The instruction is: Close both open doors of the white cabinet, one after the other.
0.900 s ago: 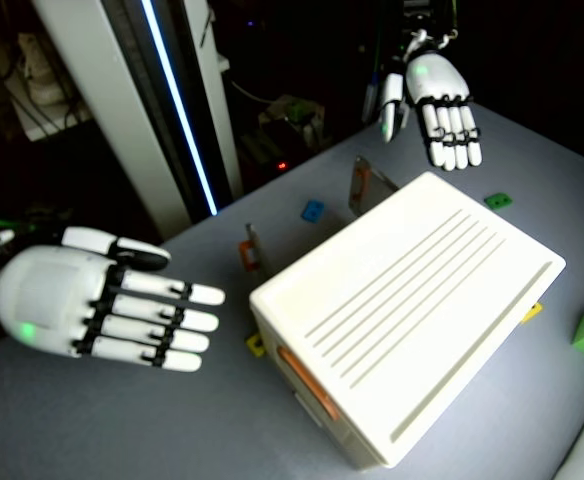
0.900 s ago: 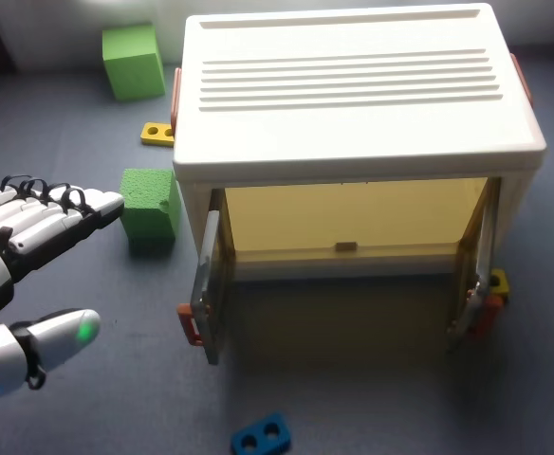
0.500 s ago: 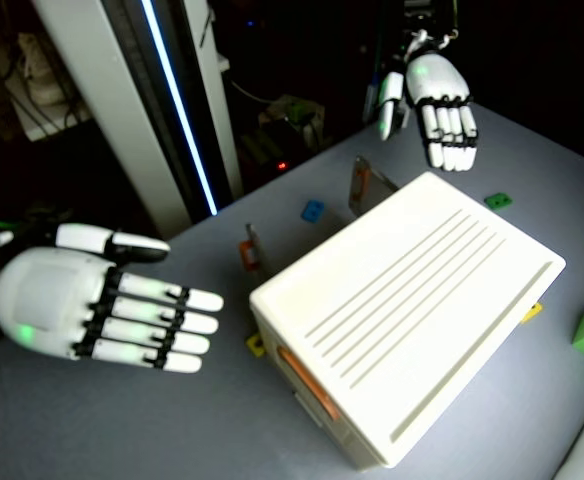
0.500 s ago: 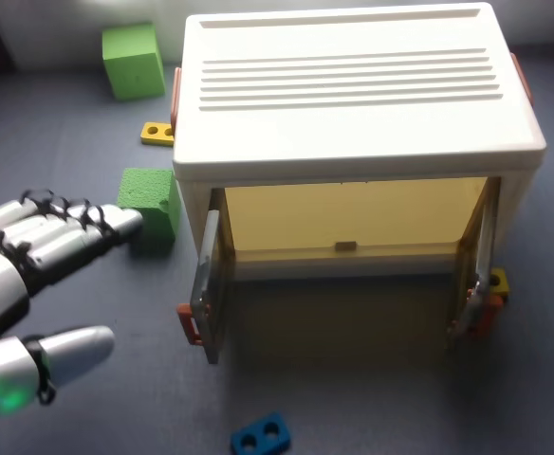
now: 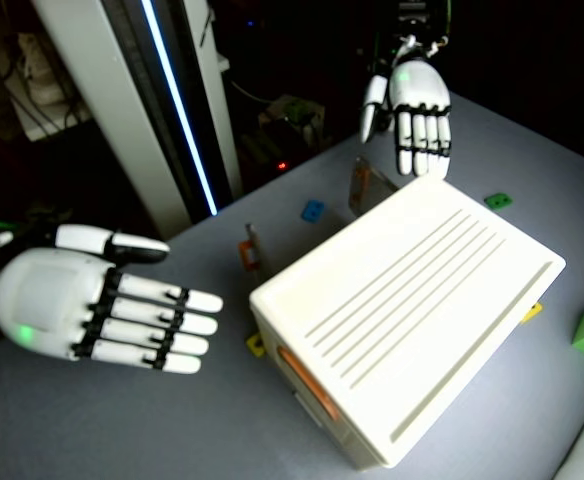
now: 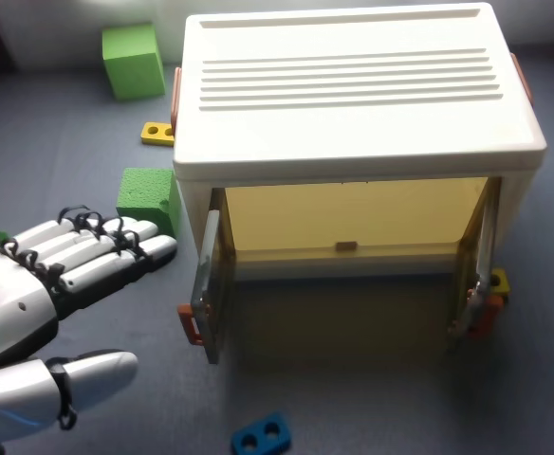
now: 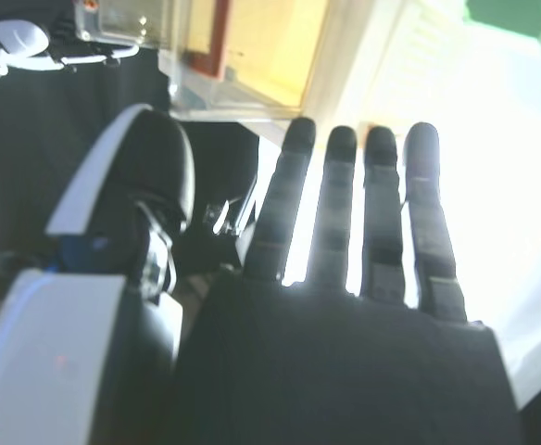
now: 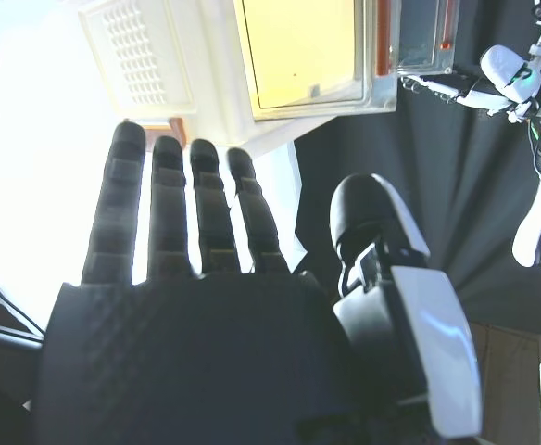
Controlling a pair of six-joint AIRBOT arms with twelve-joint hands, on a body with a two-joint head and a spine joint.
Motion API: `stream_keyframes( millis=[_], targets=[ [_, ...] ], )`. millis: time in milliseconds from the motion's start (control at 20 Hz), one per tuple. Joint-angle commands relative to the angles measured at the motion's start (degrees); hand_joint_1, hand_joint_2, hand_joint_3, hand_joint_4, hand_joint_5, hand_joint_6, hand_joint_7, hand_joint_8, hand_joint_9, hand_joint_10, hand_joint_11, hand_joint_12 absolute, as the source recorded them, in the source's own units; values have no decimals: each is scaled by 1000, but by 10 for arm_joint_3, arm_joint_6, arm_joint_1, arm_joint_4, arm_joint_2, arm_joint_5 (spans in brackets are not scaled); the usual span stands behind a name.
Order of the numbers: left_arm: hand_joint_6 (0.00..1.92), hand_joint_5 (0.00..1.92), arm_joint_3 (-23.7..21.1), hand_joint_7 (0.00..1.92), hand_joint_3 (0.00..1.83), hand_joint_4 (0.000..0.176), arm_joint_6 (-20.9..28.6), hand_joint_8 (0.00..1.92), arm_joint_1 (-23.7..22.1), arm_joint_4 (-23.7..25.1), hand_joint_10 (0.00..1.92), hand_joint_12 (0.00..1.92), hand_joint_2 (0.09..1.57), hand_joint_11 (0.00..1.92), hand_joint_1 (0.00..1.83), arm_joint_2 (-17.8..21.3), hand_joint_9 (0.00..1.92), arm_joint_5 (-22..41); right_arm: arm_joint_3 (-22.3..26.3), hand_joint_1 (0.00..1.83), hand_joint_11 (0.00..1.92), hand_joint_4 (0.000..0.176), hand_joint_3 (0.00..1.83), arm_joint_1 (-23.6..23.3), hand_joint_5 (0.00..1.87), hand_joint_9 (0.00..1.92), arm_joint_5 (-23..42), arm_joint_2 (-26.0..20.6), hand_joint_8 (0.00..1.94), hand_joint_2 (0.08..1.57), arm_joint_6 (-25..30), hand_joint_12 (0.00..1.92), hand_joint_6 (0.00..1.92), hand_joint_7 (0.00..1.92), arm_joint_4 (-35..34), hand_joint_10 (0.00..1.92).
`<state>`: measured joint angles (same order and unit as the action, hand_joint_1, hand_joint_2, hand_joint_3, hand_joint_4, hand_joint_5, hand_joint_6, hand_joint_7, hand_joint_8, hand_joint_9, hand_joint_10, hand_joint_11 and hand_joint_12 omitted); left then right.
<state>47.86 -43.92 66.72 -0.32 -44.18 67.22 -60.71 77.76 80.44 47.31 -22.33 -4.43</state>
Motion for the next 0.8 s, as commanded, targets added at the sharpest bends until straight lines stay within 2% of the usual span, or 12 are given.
stream_keyframes(
  millis=[0, 50, 150, 250, 300, 450, 750],
  targets=[
    [2, 74, 1, 43, 0, 0, 6, 4, -7, 4, 5, 471, 1457, 0, 0, -3, 72, 60, -2, 0, 134, 21, 0, -2, 81, 83, 66, -1, 0, 1388, 5, 15, 0, 67, -14, 4],
    [0, 69, 1, 45, 0, 0, 9, 4, -10, 8, 4, 474, 1454, 0, 0, -4, 70, 59, -2, 0, 139, 28, 0, -2, 75, 81, 66, -1, 0, 1384, 5, 16, 0, 63, -14, 2],
    [0, 35, 3, 32, 0, 0, 14, 1, -15, 17, 0, 431, 1438, 0, 0, -8, 59, 54, -2, 0, 125, 11, 0, -2, 79, 71, 66, 0, 2, 1395, 5, 8, 2, 69, -14, 0],
    [2, 39, 7, 28, 0, 0, 22, 1, -24, 29, 2, 329, 1448, 0, 0, -14, 45, 42, -2, 0, 120, 0, 0, -2, 88, 65, 65, 0, 2, 1401, 5, 5, 6, 70, -14, 0],
    [1, 36, 9, 17, 1, 0, 26, 3, -31, 37, 1, 273, 1448, 0, 0, -17, 37, 34, -2, 0, 112, 0, 3, -2, 86, 58, 65, 0, 0, 1407, 5, 2, 4, 66, -14, 0],
    [1, 57, 12, 55, 0, 0, 34, 1, -45, 53, 1, 453, 1444, 0, 0, -24, 74, 24, -2, 0, 122, 0, 2, -2, 95, 62, 65, 0, 6, 1409, 5, 11, 6, 75, -14, 7],
    [3, 73, 18, 83, 1, 0, 42, 3, -59, 65, 4, 555, 1440, 0, 0, -35, 110, 19, -3, 0, 120, 2, 0, -2, 93, 63, 65, 0, 3, 1408, 6, 7, 3, 75, -14, 4]
  ],
)
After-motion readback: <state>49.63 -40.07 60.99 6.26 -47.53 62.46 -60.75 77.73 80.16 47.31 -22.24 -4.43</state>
